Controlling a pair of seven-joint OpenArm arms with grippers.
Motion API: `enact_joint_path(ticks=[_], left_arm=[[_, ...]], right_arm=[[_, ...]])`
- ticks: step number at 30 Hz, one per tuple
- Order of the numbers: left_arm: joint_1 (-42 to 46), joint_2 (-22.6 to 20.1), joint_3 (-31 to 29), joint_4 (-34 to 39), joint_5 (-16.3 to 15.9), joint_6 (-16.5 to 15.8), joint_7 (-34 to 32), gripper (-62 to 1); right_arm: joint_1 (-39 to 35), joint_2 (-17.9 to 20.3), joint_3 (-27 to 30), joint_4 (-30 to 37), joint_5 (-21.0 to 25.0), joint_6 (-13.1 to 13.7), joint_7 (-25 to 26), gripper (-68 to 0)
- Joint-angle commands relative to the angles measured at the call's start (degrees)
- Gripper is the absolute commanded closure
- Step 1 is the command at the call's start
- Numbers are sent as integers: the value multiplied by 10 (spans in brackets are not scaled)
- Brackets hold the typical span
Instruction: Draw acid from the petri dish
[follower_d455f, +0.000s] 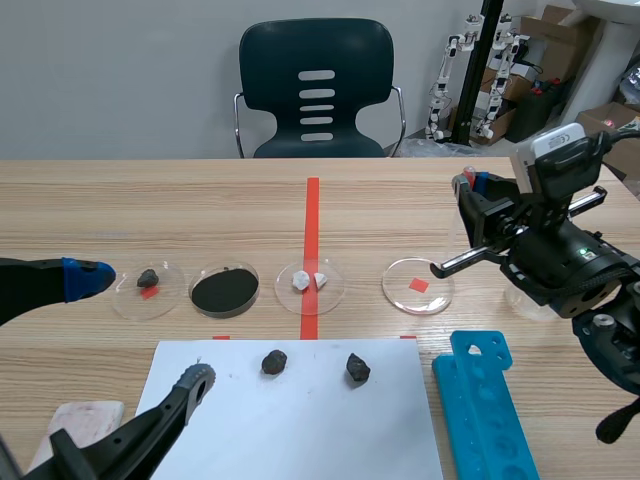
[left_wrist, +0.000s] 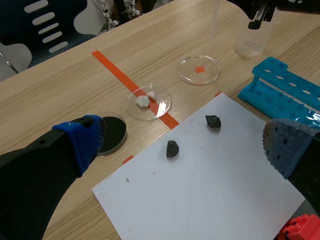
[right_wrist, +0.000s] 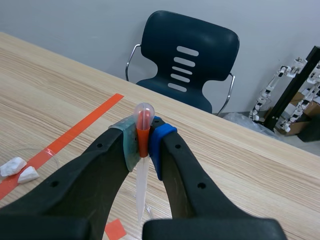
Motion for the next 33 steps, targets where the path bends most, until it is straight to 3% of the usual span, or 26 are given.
enact_joint_path(ticks=[1, 33], left_arm=[[0, 1, -2, 6, -4, 0, -10, -623], [0, 1, -2, 6, -4, 1, -10, -623]], right_arm=[[10, -2, 4, 0, 6, -2, 14, -7], [12, -41, 4, -43, -29, -2, 39, -7]])
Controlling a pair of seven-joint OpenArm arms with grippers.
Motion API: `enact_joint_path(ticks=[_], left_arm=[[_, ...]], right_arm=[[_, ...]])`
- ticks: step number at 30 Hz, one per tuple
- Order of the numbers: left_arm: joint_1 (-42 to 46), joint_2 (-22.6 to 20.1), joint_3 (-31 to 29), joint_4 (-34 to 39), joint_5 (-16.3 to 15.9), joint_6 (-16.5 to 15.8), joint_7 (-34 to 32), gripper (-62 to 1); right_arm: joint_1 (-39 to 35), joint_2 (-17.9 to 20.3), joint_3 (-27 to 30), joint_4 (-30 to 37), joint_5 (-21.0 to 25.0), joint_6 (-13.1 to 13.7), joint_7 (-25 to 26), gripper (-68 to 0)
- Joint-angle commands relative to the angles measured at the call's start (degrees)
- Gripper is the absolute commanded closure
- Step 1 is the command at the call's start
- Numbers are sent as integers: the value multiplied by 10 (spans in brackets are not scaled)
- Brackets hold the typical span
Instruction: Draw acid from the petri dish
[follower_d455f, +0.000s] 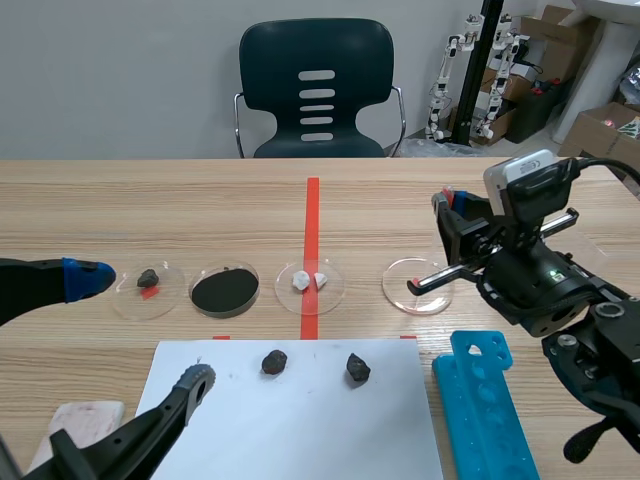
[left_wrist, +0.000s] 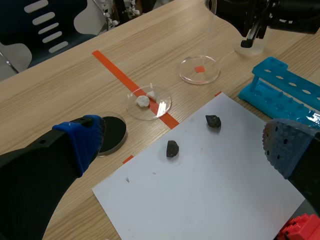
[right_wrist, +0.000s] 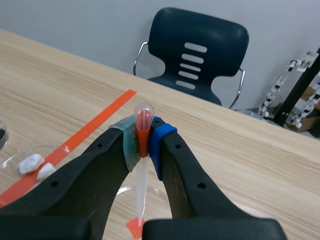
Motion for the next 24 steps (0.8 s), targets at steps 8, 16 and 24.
enact_joint_path(ticks=[8, 16, 24], left_arm=[[0, 1, -2, 6, -4, 1, -9, -623], [0, 1, -2, 6, -4, 1, -8, -623], [0, 1, -2, 6, -4, 2, -8, -623]], right_arm=[[16, 1, 4, -19, 2, 0, 16, -7], [19, 1, 4, -28, 2, 0, 19, -7], [19, 1, 4, -28, 2, 0, 19, -7]])
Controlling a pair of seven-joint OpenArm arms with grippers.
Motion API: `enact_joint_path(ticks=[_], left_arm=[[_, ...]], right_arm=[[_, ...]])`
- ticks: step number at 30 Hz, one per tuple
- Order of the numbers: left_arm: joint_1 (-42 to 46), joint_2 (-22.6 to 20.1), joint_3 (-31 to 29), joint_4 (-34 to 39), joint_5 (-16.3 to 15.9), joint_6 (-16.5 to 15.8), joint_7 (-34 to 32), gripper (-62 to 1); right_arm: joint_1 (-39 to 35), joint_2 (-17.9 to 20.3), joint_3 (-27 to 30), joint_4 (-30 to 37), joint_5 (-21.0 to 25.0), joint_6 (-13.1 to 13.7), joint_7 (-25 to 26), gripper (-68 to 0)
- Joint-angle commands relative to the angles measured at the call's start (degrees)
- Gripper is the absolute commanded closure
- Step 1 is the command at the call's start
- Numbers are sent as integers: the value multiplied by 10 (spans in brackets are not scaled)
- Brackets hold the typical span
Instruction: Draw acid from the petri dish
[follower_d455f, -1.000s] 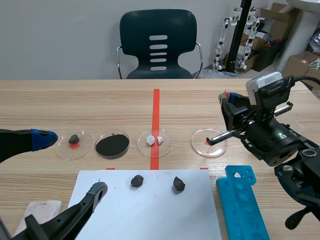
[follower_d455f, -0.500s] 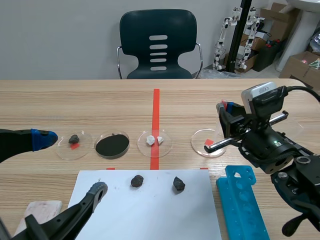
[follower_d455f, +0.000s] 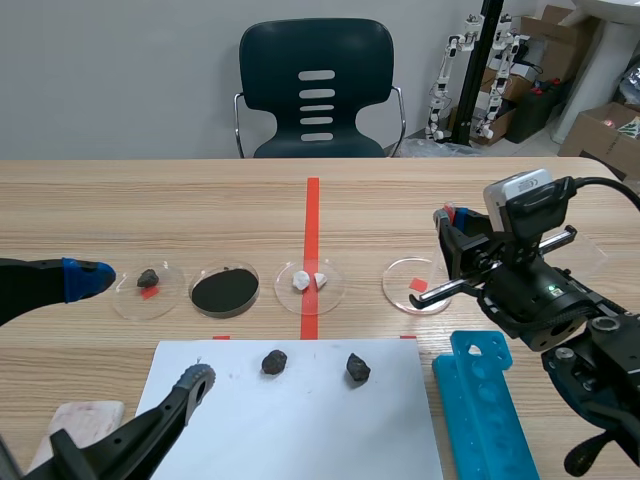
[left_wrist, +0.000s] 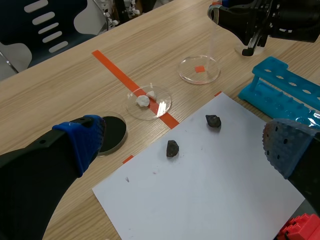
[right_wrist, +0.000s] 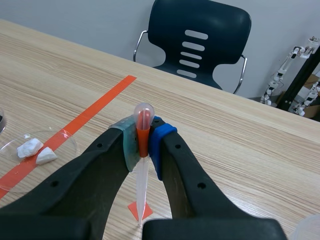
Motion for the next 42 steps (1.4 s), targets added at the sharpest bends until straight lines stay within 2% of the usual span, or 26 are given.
enact_joint_path(ticks=[1, 42], left_arm=[[0, 1, -2, 6, -4, 2, -8, -623], [0, 1, -2, 6, -3, 4, -9, -623]], right_arm=[[16, 2, 4, 4, 2, 0, 9, -7], [16, 2, 4, 4, 2, 0, 8, -53]])
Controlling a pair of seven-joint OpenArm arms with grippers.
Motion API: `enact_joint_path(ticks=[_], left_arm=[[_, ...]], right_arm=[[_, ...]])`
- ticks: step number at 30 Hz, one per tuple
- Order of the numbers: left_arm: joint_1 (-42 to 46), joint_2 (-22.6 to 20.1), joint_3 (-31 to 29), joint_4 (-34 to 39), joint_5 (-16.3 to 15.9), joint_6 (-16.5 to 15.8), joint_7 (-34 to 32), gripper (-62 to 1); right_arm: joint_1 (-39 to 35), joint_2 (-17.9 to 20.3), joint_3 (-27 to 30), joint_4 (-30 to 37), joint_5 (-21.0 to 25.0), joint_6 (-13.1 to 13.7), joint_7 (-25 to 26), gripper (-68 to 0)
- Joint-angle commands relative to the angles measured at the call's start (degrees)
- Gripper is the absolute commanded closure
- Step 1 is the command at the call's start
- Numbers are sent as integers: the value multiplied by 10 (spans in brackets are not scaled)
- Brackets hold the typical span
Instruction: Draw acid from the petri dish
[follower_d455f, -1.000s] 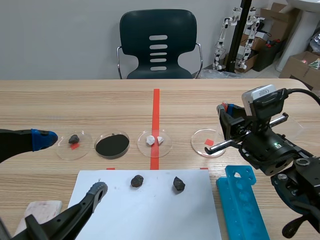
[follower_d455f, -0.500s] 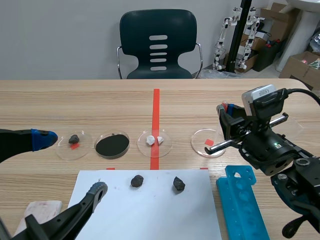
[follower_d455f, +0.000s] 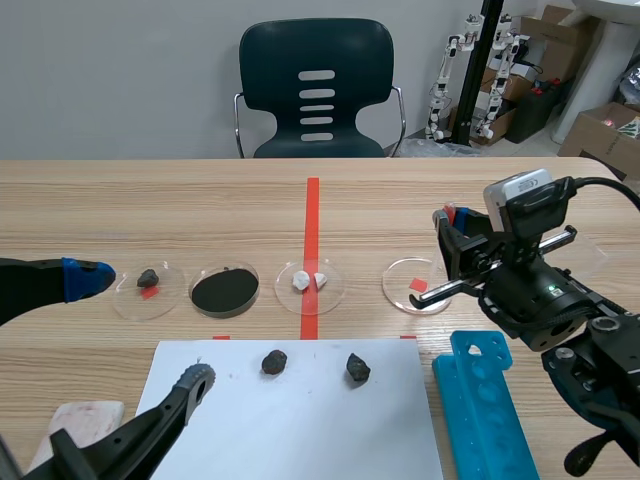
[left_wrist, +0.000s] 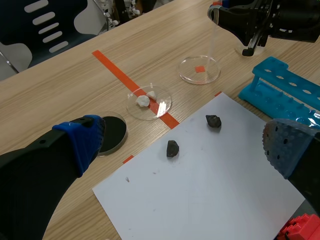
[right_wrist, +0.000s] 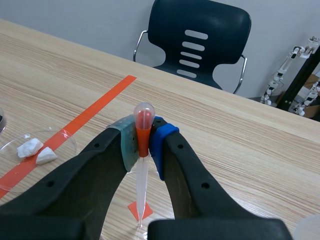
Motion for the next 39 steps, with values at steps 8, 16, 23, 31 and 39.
enact_joint_path(ticks=[8, 16, 23, 31, 39], left_arm=[[0, 1, -2, 6, -3, 4, -9, -623], [0, 1, -2, 6, -3, 4, -8, -623], [0, 1, -2, 6, -3, 4, -8, -623], [0, 1, -2, 6, -3, 4, -9, -623], [0, 1, -2, 6, -3, 4, -9, -623]], right_arm=[[16, 2, 4, 4, 4, 0, 11, -71], [16, 2, 4, 4, 4, 0, 11, -82], [16, 2, 4, 4, 5, -2, 14, -82], [16, 2, 4, 4, 6, -2, 15, -81], [16, 2, 4, 4, 6, -2, 15, -81]])
